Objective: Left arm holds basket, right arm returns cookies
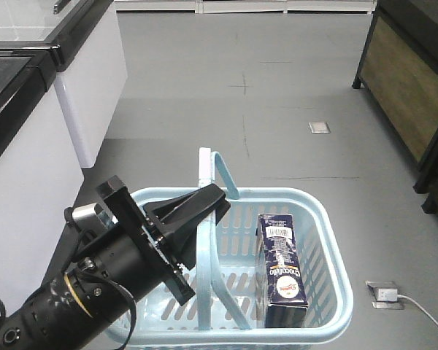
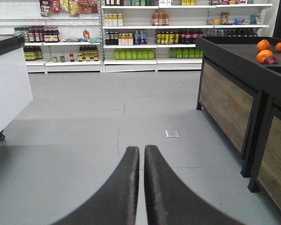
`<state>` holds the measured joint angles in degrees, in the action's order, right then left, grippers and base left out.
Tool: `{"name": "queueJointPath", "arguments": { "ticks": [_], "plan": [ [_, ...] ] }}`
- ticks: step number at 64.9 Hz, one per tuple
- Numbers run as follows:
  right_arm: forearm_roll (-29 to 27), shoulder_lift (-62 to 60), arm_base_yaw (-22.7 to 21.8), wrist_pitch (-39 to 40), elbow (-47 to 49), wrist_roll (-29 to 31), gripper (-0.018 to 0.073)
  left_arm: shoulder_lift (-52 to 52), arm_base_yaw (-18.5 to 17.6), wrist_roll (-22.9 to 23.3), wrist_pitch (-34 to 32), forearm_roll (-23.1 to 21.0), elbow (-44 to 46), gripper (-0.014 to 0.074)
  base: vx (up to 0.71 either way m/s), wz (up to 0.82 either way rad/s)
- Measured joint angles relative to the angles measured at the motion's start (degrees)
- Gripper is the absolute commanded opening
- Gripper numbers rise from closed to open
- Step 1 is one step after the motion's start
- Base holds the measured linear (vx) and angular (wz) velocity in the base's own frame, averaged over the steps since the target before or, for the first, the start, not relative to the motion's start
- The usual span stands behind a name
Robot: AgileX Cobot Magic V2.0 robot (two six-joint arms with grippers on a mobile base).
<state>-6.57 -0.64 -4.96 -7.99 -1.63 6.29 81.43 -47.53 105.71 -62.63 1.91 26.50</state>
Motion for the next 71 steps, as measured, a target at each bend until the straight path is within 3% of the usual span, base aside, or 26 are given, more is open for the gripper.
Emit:
{"name": "queueJointPath", "arguments": {
  "ticks": [71],
  "plan": [
    [0.0,0.0,0.0,0.0,0.0,0.0,-0.0006,0.0,0.0,-0.06,0.0,0.0,0.0,-0.0003,0.0,0.0]
  ]
}}
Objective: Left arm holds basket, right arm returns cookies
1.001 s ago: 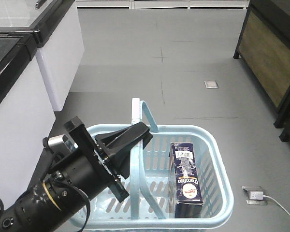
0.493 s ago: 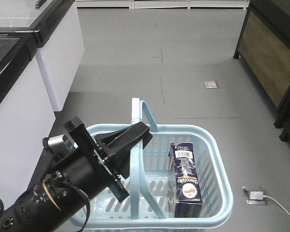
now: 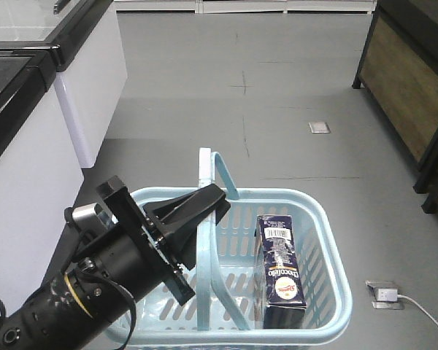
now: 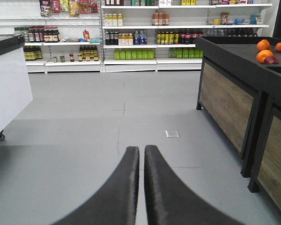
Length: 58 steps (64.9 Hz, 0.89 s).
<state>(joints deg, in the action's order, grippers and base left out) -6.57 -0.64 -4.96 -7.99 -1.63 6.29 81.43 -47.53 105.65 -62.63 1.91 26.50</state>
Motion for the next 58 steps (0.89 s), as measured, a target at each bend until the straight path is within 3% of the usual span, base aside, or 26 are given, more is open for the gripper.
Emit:
{"name": "queueJointPath", "arguments": {
  "ticks": [58],
  "plan": [
    [0.0,0.0,0.0,0.0,0.0,0.0,-0.0006,0.0,0.0,0.0,0.0,0.0,0.0,-0.0003,0.0,0.0]
  ]
}}
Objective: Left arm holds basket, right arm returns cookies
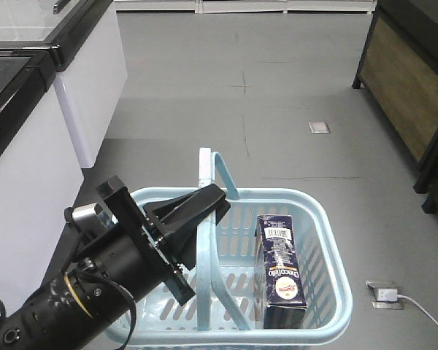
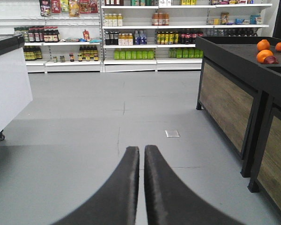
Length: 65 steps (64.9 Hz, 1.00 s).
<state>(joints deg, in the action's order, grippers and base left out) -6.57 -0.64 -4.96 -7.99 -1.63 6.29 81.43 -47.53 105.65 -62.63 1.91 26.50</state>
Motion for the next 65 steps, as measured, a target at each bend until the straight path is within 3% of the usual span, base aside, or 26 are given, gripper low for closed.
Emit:
{"name": "queueJointPath", "arguments": {
  "ticks": [65],
  "plan": [
    [0.0,0.0,0.0,0.0,0.0,0.0,-0.0006,0.0,0.0,0.0,0.0,0.0,0.0,-0.0003,0.1,-0.03]
  ]
}}
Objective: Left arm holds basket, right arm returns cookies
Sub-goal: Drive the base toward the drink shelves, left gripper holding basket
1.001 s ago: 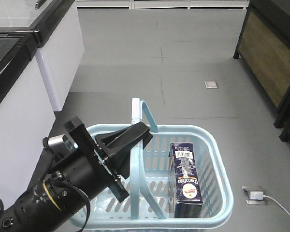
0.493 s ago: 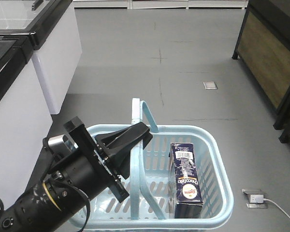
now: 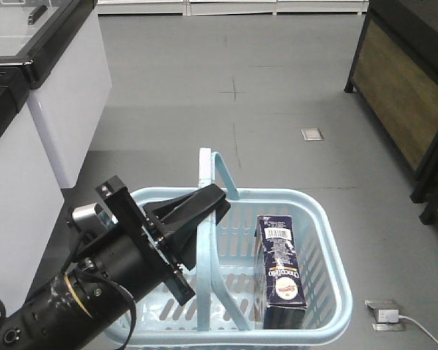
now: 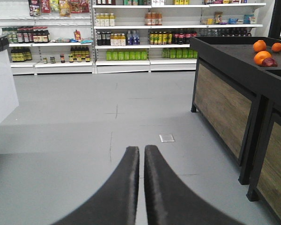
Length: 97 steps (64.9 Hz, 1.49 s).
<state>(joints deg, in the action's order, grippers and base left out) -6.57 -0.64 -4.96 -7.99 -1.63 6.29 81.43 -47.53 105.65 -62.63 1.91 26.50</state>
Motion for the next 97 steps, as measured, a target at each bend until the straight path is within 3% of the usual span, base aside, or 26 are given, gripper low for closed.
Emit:
{"name": "queueJointPath", "arguments": {
  "ticks": [97],
  "plan": [
    [0.0,0.0,0.0,0.0,0.0,0.0,-0.0006,0.0,0.0,-0.05,0.0,0.44,0.0,-0.0003,0.32,0.02]
  ]
}}
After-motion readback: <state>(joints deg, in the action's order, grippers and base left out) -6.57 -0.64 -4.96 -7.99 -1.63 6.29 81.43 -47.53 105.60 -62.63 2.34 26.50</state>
